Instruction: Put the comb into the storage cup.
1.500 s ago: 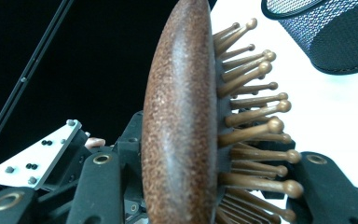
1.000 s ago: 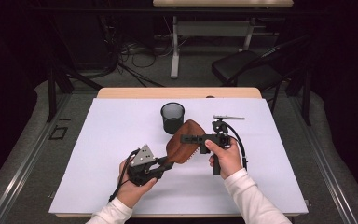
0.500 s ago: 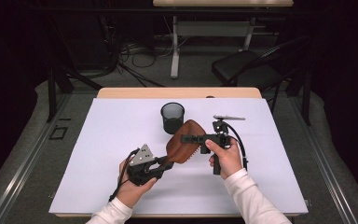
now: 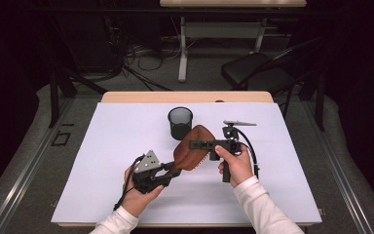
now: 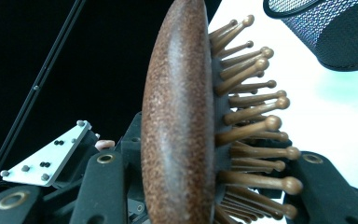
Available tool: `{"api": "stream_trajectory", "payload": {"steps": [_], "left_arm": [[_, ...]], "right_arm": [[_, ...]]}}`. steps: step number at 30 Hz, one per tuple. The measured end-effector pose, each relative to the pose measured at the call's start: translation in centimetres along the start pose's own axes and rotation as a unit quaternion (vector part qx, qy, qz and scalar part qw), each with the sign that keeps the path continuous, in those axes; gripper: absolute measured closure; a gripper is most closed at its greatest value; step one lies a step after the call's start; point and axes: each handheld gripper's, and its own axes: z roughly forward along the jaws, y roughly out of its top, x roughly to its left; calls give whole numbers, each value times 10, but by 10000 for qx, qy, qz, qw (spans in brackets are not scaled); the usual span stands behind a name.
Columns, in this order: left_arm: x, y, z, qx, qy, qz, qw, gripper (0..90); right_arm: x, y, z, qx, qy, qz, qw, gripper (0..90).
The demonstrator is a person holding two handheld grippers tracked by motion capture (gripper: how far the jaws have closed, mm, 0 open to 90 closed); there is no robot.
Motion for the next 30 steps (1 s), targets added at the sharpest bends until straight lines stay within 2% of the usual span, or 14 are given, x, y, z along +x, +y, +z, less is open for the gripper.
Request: {"api": "stream_trajectory", "payload": {"steps": [10,17,25,30], "left_arm": [[2,0,-1,-81,-11,-110,9999,612],[3,0,0,-138,-59,-165,9998,548],[5,0,0,-191,47,-137,9997,473],[6,0,1,-240,128,-93,9996,392]], "right_arm": [[0,0,0,-36,17,6,10000,498],[-1,0,0,-48,-3,2,10000,498],[-1,1,-2,-83,-13,10,10000,498],[-1,1,-2,-90,-22,17,10000,498]]}}
